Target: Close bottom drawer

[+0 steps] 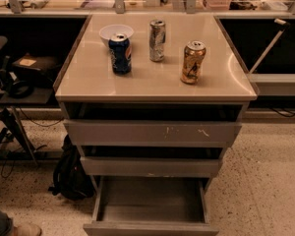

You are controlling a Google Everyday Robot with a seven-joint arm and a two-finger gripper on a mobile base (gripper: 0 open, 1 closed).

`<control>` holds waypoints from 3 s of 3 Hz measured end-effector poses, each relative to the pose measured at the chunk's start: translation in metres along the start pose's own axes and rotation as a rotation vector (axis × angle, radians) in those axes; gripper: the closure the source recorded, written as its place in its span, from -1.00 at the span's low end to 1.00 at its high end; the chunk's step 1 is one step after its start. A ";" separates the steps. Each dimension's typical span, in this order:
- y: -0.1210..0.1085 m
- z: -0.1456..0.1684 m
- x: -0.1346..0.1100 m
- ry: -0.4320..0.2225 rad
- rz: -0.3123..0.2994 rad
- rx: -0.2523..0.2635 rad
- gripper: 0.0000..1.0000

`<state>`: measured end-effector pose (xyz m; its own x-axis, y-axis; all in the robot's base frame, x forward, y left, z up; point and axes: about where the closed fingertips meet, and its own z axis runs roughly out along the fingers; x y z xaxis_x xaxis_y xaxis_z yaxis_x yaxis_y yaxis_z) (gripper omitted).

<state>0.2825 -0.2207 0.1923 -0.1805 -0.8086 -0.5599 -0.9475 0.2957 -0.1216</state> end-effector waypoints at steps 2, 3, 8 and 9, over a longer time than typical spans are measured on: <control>0.011 0.017 0.016 -0.029 -0.017 0.020 -1.00; 0.020 0.058 0.024 -0.110 -0.038 -0.010 -1.00; -0.116 0.136 -0.132 -0.242 -0.216 0.043 -1.00; -0.148 0.157 -0.179 -0.205 -0.236 0.052 -1.00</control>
Offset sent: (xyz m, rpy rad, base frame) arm -0.0240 -0.0089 -0.0732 0.0573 -0.1069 0.0247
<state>0.4961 -0.0397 0.1818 0.1045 -0.7401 -0.6644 -0.9411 0.1424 -0.3067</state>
